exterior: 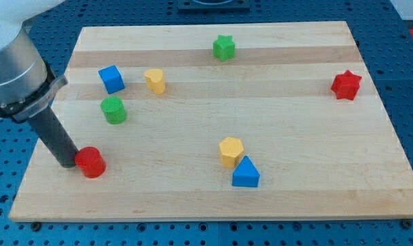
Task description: Push the green circle to the top left of the red circle
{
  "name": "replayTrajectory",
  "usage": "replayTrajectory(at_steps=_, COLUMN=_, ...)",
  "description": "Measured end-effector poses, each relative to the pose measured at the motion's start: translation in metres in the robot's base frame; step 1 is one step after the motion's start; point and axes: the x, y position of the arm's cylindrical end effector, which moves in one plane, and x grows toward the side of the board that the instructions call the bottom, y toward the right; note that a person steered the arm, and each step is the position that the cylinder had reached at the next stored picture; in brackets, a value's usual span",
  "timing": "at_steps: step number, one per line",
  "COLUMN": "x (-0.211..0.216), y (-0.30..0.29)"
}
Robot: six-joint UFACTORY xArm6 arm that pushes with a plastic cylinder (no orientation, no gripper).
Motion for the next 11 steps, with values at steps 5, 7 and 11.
replayTrajectory(at_steps=5, x=0.012, y=0.175)
replayTrajectory(at_steps=7, x=0.032, y=0.173)
replayTrajectory(at_steps=11, x=-0.124, y=-0.044)
